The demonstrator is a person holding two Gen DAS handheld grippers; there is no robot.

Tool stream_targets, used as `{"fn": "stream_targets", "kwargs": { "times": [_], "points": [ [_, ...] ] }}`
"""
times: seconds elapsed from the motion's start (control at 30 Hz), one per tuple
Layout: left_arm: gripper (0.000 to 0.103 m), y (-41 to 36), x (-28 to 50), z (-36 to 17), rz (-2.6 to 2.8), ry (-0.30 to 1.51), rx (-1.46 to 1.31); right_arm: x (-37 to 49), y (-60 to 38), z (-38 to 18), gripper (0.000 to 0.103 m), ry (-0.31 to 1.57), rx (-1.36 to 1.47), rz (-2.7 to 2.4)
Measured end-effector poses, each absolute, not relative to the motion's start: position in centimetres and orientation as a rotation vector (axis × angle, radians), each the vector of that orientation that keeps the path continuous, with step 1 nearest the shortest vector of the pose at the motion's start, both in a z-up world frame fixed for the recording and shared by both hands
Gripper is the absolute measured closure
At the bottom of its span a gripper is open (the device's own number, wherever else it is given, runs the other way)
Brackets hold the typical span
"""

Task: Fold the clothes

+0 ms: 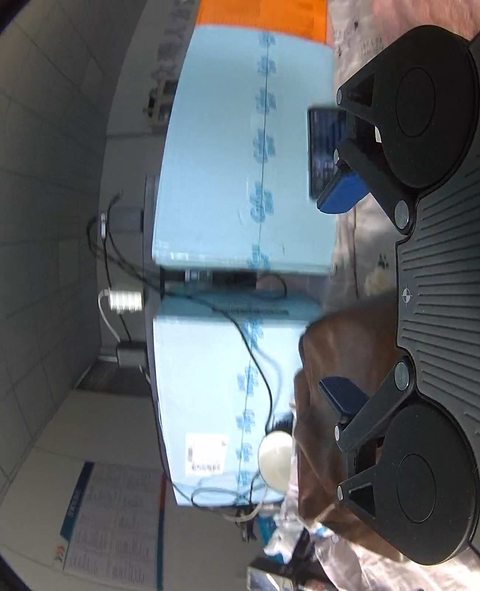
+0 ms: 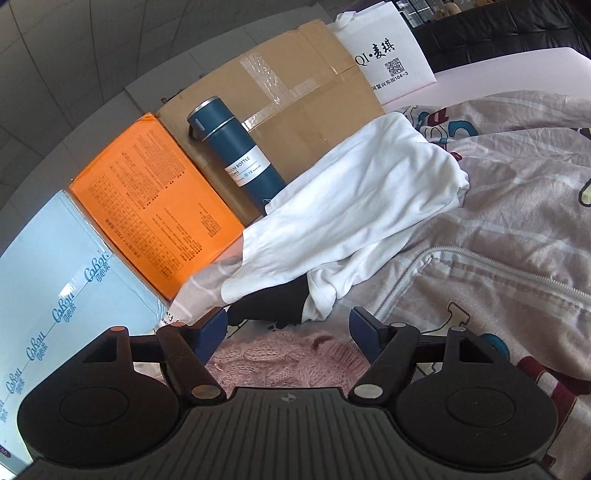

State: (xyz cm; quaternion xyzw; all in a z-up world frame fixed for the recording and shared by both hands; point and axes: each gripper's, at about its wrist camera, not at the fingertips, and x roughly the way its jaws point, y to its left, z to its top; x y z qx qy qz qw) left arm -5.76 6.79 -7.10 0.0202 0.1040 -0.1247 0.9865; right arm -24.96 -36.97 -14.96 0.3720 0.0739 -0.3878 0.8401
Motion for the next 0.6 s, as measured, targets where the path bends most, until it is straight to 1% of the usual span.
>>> {"fn": "stream_targets", "kwargs": {
  "times": [0.13, 0.33, 0.4, 0.53, 0.6],
  "points": [
    [0.005, 0.4, -7.8, -7.4, -0.513, 0.223, 0.184, -24.7, -36.5, -14.8, 0.028, 0.157, 0.763, -0.805],
    [0.005, -8.5, -10.3, -10.1, -0.829, 0.279, 0.407, -24.3, -35.8, -14.5, 0.025, 0.162, 0.721, -0.789],
    [0.005, -10.6, -10.1, -10.7, -0.868, 0.314, 0.423, -24.3, -35.7, -14.4, 0.025, 0.161, 0.709, -0.780],
    [0.007, -13.8, -8.2, -12.2, -0.893, 0.440, 0.394, -24.1, -35.3, -14.3, 0.025, 0.158, 0.680, -0.735],
    [0.030, -14.0, -7.0, -13.0, -0.849, 0.499, 0.357, -23.7, -35.0, -14.2, 0.025, 0.167, 0.650, -0.707]
  ]
}}
